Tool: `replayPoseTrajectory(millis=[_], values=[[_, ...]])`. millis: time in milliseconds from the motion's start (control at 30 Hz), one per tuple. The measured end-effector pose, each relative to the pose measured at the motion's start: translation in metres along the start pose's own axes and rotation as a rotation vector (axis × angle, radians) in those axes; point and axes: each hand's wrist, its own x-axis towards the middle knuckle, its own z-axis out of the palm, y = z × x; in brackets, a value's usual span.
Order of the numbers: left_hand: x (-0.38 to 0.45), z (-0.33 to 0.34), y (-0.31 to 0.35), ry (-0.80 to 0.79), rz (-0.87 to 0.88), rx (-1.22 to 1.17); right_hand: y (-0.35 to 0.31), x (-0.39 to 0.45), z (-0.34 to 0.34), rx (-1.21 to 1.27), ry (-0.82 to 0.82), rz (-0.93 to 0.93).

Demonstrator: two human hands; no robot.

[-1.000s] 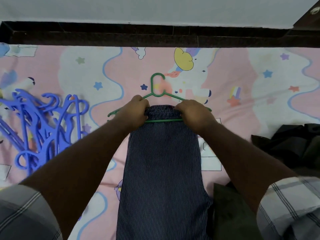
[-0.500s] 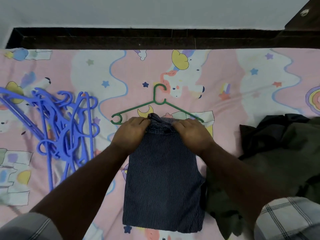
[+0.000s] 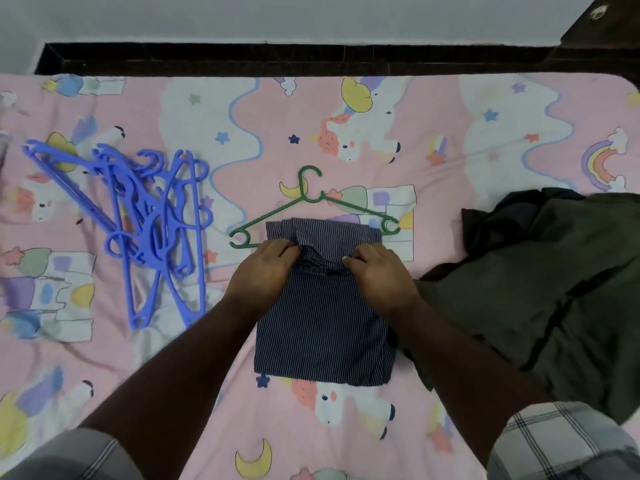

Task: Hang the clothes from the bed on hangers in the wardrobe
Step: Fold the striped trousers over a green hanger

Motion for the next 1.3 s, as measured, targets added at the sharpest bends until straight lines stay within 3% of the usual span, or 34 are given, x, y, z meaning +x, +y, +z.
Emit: replayPoseTrajectory(millis=[533,767,1067,1300], values=[[-0.164,0.035,0.057,-0.118,-0.081,-0.044,-0.090,-0.149,0.033,-0.045,-0.073,0.039],[-0.201,0.050,0.067,-0.178,-0.161,-0.031,-0.116,-0.183,0.039,-0.025,-0.261,0.151],[-0.133,0.030,0.162,-0.086,-0.034,-0.125,-0.061,-0.192,-0.037,-0.270,-0.184,0.304],[-0.050,0.063,0.239,-0.128,0.018,-0.171,0.034,-0.182,-0.073,-0.349,-0.432,0.315]])
